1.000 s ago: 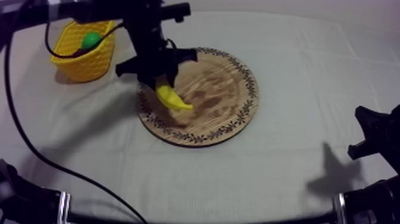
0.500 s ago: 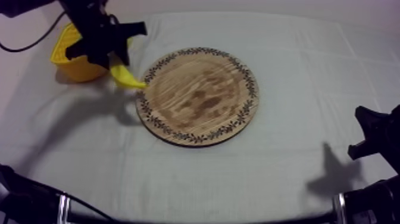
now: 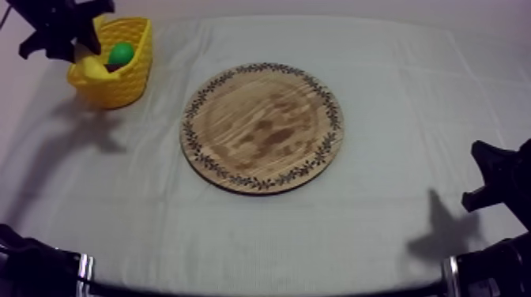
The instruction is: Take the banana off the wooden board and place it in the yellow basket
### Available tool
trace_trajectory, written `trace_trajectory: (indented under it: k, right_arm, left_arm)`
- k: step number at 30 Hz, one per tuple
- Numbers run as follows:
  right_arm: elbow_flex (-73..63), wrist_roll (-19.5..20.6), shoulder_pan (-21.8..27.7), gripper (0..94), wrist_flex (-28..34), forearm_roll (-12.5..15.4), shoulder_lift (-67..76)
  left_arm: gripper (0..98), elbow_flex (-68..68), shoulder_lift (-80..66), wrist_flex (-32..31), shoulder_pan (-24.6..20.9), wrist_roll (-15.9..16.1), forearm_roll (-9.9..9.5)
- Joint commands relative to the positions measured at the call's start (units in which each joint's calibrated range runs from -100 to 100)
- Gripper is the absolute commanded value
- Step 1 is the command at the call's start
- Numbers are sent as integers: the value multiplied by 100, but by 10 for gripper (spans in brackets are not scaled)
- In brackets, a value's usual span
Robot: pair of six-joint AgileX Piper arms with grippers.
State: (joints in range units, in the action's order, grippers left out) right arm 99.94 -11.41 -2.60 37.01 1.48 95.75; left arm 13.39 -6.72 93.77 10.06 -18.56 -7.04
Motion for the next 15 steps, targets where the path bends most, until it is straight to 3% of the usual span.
trace_trajectory:
  k: [1,15]
  right_arm:
    - [-5,0,0,3,0,1,0]
    - [-5,0,0,3,0,1,0]
  left_arm:
    - [264,-165,-27,6,-184,83,-25]
    - [241,-1648,257,22,-505,602,-272]
